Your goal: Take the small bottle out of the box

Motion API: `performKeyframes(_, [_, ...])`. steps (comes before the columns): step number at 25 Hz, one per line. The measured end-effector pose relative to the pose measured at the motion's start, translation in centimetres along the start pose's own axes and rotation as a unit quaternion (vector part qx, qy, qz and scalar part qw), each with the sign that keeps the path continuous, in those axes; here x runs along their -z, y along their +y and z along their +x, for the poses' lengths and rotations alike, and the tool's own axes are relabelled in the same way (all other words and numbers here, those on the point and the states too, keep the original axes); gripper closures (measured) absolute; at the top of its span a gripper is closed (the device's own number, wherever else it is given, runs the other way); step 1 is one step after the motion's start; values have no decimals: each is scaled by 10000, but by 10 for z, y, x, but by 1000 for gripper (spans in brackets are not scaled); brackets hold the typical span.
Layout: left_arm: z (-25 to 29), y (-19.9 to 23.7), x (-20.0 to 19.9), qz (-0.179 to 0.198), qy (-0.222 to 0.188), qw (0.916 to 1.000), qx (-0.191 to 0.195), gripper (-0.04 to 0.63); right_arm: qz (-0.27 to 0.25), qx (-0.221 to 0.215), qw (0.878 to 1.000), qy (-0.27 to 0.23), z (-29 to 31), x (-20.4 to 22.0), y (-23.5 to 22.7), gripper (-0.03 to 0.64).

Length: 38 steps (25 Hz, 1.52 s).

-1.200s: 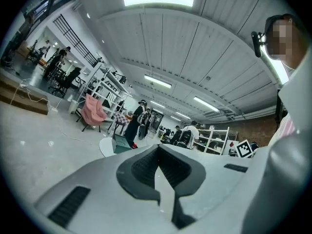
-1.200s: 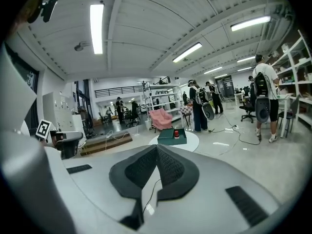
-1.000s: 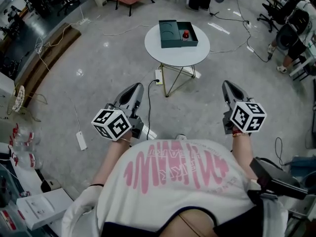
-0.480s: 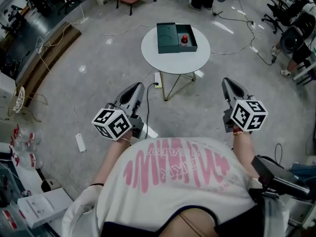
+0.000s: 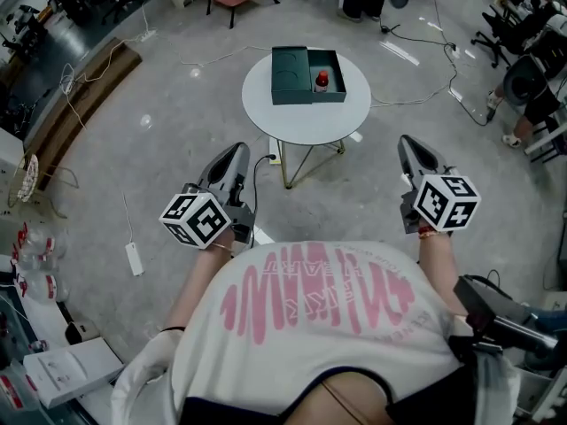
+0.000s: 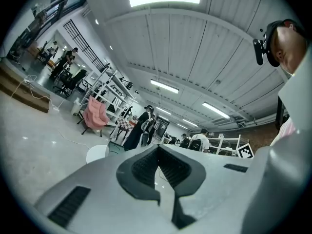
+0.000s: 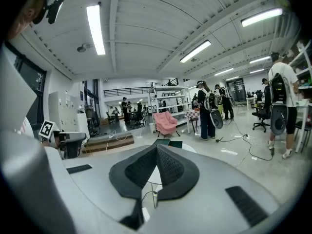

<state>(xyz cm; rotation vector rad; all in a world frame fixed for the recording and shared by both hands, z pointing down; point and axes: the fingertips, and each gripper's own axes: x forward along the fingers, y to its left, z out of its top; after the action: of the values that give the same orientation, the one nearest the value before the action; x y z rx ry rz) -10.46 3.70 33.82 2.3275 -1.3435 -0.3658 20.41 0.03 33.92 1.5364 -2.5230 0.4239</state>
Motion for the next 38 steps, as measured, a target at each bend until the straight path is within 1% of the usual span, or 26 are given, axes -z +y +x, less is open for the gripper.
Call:
performKeyframes(8, [36,-1,2,28,-4,9999,102,588,29,37,10000,27,15,-6,-28,614])
performKeyframes(10, [38,3,1,-53,-111,9999,45,588,72,62,9999,95,17,-3,-33,614])
performKeyframes(12, [38,9,0,-216,-248,9994,-80,588,129,74,9997,172,19,2,-37,614])
performKeyframes(14, [41,12,1,-279,-249,9992,-145,588,201,67,9995,242,20,9,-38,614])
performKeyframes(17, [47,13,10,-112,82,9998,-105,588,340,38,9988,362,25,25,-35,614])
performKeyframes(19, [47,17,20,-69,282,9995,-108,588,428,-7,9979,485,30,39,-30,614])
performKeyframes(23, [46,30,42,-221,585,9979,-173,588,576,-43,9956,740,39,63,-23,614])
performKeyframes(27, [58,46,55,-345,831,9959,-133,588,745,-45,9930,919,60,76,-22,614])
performKeyframes(30, [79,62,60,-511,951,9941,-81,588,796,-53,9916,1022,81,81,-18,614])
performKeyframes(34, [119,76,61,-500,1105,9925,175,588,965,-62,9891,1107,118,86,-20,614])
performKeyframes(38, [158,98,59,-526,1273,9900,299,588,1226,-165,9855,1160,160,84,-20,614])
